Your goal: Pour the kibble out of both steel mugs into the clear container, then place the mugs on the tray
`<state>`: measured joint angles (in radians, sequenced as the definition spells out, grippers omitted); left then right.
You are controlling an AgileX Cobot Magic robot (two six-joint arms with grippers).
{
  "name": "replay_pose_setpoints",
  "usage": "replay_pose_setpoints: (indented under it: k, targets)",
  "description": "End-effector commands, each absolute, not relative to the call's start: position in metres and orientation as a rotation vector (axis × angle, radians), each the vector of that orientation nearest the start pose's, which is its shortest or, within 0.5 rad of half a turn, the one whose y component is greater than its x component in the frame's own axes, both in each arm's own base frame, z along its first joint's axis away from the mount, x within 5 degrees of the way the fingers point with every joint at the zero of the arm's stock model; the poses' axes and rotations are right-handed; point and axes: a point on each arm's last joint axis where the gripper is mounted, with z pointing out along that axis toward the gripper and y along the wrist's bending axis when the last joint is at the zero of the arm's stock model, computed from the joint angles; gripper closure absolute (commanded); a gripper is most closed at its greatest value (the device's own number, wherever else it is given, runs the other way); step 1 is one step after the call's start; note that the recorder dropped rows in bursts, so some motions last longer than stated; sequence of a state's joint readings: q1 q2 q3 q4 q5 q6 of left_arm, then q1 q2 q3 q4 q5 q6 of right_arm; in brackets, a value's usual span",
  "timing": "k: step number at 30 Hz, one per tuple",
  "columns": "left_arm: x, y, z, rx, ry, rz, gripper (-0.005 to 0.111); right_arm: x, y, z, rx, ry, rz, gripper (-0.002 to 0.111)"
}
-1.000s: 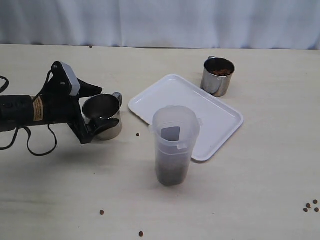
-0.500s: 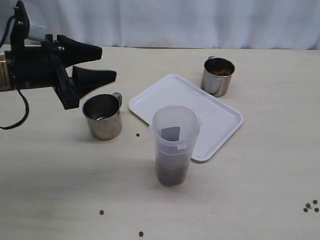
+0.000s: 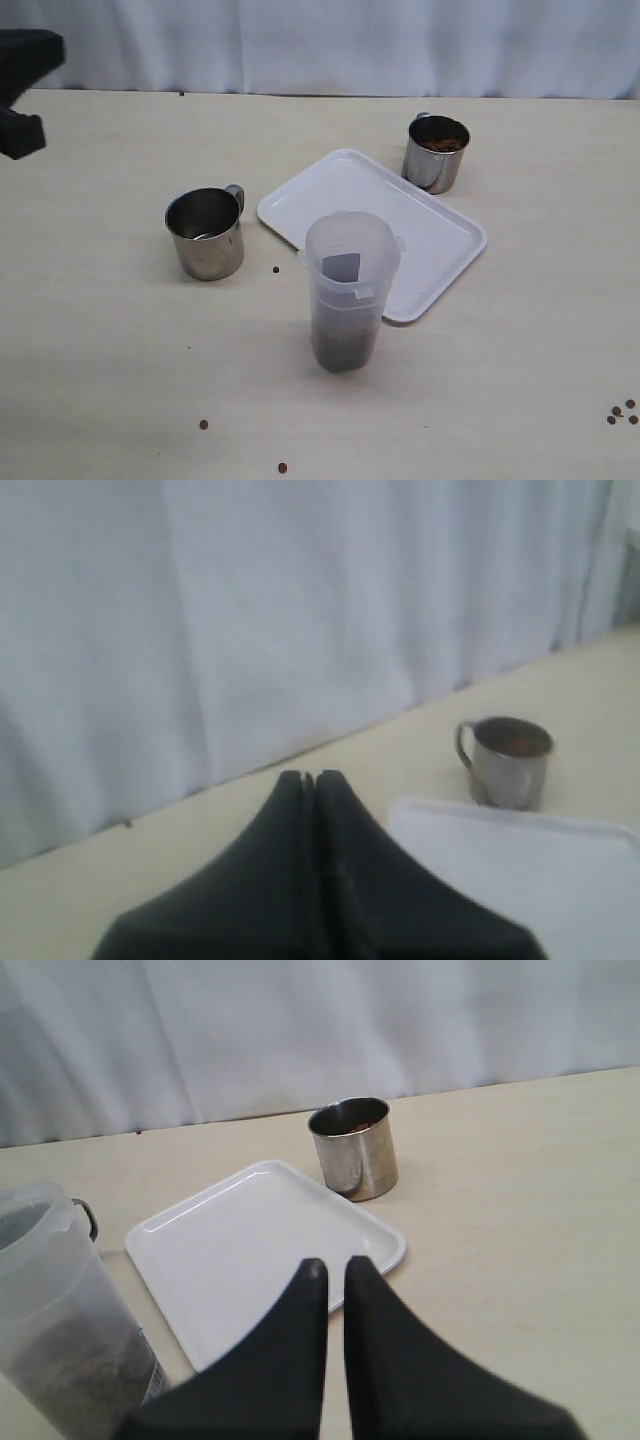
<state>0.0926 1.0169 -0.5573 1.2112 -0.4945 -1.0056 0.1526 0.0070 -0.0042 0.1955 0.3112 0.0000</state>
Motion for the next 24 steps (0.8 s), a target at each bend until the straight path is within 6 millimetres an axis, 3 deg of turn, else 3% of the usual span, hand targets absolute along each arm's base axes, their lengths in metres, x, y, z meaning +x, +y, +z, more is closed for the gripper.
replay_pose_setpoints:
  k: [1,6,10,20,24]
  targets:
    - [0.165,-0.013,0.306,0.196,1.531,-0.148,0.107,0.054,0.014,0.186,-0.017,1.792,0.293,0.103]
    - [0.127,-0.009,0.302,0.092,1.392,-0.124,0.107,0.054,0.014,0.186,-0.017,1.792,0.293,0.103]
    - [0.107,-0.011,0.285,0.084,1.367,-0.134,0.107,0.054,0.014,0.186,-0.017,1.792,0.293,0.103]
    - [0.08,-0.008,0.236,0.042,1.346,-0.095,0.107,0.054,0.014,0.186,-0.017,1.792,0.293,0.103]
    - [0.072,-0.004,0.234,-0.004,1.312,-0.062,0.107,0.054,0.014,0.186,-0.017,1.792,0.293,0.103]
